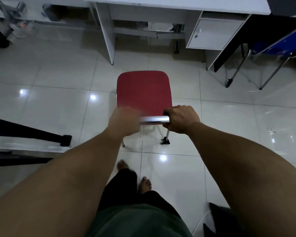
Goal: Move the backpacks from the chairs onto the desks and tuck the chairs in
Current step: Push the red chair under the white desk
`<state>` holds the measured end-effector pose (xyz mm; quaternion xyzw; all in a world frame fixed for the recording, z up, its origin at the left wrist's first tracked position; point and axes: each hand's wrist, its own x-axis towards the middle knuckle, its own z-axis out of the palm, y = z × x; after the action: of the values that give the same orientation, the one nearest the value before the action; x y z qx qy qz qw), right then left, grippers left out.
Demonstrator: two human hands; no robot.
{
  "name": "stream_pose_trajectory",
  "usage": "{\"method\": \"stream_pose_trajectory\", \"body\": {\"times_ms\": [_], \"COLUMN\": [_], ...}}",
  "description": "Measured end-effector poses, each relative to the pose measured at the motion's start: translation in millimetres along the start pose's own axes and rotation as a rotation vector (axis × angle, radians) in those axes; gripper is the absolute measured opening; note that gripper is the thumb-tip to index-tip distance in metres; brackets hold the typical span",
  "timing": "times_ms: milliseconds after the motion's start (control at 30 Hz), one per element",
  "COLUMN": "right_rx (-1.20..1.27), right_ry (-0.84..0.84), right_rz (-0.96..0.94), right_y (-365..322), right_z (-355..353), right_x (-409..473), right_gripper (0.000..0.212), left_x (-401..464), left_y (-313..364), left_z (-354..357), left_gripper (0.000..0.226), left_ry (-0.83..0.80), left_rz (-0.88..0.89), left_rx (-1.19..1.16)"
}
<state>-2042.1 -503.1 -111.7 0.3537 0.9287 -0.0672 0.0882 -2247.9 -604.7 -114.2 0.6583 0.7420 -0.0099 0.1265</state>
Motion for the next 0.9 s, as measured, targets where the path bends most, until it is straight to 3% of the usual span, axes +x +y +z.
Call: {"method": "stream_pose_trajectory", "body": {"times_ms": [433,900], "right_rx": [-0.014,0.000], "right_ry": [0.034,0.070], "right_rz": [-0.035,0.048], "right_y": [13.1,44.2], "right_z": [-15.5,-28.4], "right_x": [56.0,155.9], "right_gripper": [0.023,0.027], "left_x": [56.1,163.2], "left_y": [-26.6,-73.7], "left_z": [-26.9,-48.6], "left_gripper": [0.040,0.036], "left_ry": [-0.026,0.001], "left_rz": [-0.012,0.029], "left_rx": [0.029,0.063]}}
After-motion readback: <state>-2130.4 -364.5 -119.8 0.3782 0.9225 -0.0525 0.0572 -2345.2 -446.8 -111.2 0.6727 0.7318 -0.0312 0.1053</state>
